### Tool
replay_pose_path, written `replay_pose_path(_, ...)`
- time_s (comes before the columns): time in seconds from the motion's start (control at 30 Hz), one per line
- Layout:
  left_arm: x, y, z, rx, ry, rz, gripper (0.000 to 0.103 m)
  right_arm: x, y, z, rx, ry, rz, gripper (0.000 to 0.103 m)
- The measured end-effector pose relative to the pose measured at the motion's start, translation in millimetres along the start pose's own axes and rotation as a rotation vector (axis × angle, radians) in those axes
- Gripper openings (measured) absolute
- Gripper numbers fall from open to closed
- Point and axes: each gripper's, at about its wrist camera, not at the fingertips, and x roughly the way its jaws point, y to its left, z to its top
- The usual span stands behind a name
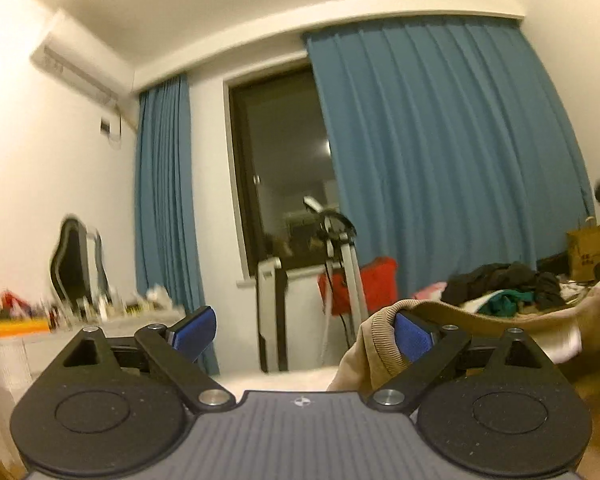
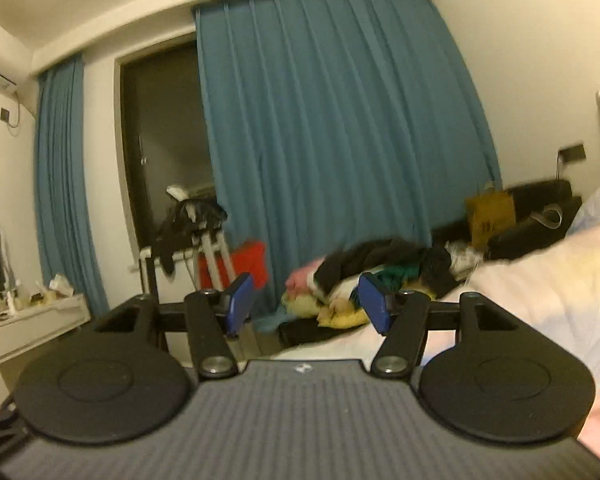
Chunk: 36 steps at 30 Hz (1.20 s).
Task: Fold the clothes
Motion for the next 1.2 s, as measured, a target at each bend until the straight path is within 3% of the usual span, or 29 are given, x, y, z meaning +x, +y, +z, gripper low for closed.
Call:
replay_pose_path(0.1,3.6,2.9,-4.7,0.010,0.031,0.007,0.095,6.3,-12.1,-6.4,0.011,0.106,0.037,0.061)
replay_pose_path(0.2,8.7,3.2,-7.8,0.035,0.054,0.029,0.095,5.6,-5.0,-22.9,-0.030,0.231,0.151,0.061)
replay_pose_path(0.4,13.9,12.5,-9.0,0.008,0.077,0.035,0.095,-13.6,54.2,-53.4,-0.240,0.367,0.453,0.062)
replay_pose_path(0.5,9.7,12.4,-9.7,0.001,0.078,0.038,0.095,-18.8,78.7,-81.9,-0.391,0.418,0.479,0.062)
replay_pose_path(0.63,12.6,13.4,-10.0,0.001,0.088,0.036,0.095,-6.0,90.9,-116.0,-0.517,0.467,0.322,0.062)
replay_pose_path(0.83,23.2,14.5,-15.0,-0.024,0.181,-0.037,0.096,17.8,16.3,-70.6,-0.048,0.408,0.080,0.065)
replay_pose_path(0.9,24.4,9.1,-18.1,0.002,0.205,-0.053,0.096,25.7,-0.8,-67.1,0.026,0.452,0.027,0.071)
replay_pose_path(1.1,18.5,6.9,-18.9,0.007,0.212,-0.050,0.096,21.4,-5.5,-101.6,0.046,0.730,-0.052,0.069)
replay_pose_path(1.2,17.3,10.0,-18.7,-0.008,0.227,-0.020,0.096,17.1,-4.9,-105.2,0.018,0.727,-0.100,0.071)
